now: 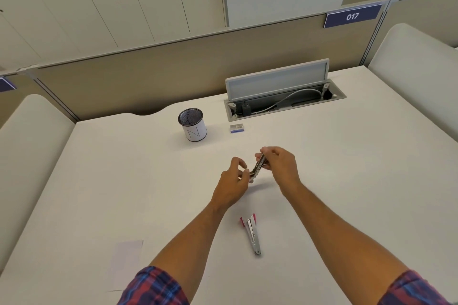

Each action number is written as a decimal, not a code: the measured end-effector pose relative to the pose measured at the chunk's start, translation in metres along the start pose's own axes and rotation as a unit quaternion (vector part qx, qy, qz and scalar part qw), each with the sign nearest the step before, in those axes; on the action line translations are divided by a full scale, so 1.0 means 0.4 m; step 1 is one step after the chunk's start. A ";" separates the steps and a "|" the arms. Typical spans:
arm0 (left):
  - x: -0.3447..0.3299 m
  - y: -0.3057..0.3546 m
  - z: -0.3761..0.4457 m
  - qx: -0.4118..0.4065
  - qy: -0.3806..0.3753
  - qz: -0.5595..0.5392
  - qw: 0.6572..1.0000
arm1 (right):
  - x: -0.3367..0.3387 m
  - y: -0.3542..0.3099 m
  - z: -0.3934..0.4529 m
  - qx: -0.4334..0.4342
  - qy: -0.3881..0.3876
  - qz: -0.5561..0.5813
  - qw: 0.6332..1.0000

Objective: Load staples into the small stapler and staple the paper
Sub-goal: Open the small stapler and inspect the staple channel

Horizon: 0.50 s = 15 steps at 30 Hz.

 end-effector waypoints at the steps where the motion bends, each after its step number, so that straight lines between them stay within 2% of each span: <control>1: 0.003 -0.010 -0.001 0.009 0.000 -0.032 0.999 | -0.005 -0.018 0.004 0.016 -0.009 -0.040 0.999; 8: 0.011 -0.038 -0.002 0.059 -0.029 -0.137 0.988 | -0.061 -0.080 0.000 0.064 -0.080 -0.279 0.955; 11: 0.005 -0.045 -0.004 0.057 -0.044 -0.161 0.984 | -0.092 -0.090 -0.010 0.082 -0.109 -0.382 0.914; 13: 0.006 -0.051 -0.008 0.052 -0.034 -0.178 0.982 | -0.095 -0.088 -0.011 0.090 -0.107 -0.407 0.903; 15: 0.011 -0.059 -0.010 0.049 -0.016 -0.196 0.979 | -0.084 -0.083 -0.008 0.085 -0.099 -0.364 0.922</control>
Point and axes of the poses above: each hand's wrist, its own z-axis towards the middle knuckle, its own x-axis out of the back of the hand, y = z × x, the point moved 6 cm from there along z, towards the middle knuckle, and after that the axes turned 14 degrees about -y, right-handed, at the moved point
